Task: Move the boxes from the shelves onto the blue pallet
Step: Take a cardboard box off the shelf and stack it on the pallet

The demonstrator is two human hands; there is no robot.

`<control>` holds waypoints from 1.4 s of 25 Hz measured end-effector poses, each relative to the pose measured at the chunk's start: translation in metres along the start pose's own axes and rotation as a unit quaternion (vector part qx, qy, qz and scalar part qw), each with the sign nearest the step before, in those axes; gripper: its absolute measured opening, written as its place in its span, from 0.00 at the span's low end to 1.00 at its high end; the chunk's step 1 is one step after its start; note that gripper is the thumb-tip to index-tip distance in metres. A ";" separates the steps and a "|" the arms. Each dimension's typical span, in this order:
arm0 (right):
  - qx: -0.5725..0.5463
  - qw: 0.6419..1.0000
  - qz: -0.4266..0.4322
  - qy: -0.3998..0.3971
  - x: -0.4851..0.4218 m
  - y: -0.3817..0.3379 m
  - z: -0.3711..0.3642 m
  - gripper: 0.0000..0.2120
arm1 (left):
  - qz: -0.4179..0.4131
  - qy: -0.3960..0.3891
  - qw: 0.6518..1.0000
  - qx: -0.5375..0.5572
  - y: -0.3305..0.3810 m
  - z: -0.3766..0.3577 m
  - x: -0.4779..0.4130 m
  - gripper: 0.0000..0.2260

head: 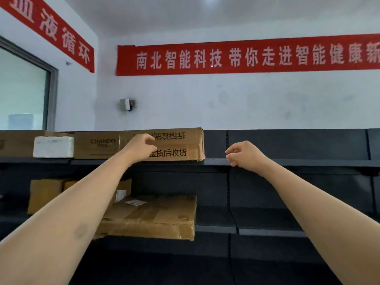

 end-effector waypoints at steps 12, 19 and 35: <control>-0.340 0.931 -0.132 -0.033 -0.243 -0.005 -0.128 0.60 | 0.233 0.251 0.903 0.261 -0.233 0.001 -0.183 0.36; -0.427 0.870 -0.245 -0.037 -0.216 0.023 -0.120 0.38 | 0.279 0.168 0.862 0.389 -0.208 -0.023 -0.140 0.43; -0.507 0.835 -0.175 -0.125 0.174 0.078 -0.178 0.31 | 0.328 0.153 0.844 0.396 -0.179 0.023 0.308 0.18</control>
Point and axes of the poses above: each hand's wrist, its own x-axis away from the middle knuckle, its own z-axis out of the back of the hand, y = z × x, the point moved 7 cm from there along -x, towards the middle knuckle, and after that the axes turned 7 degrees about -z, right-handed, at the moved point
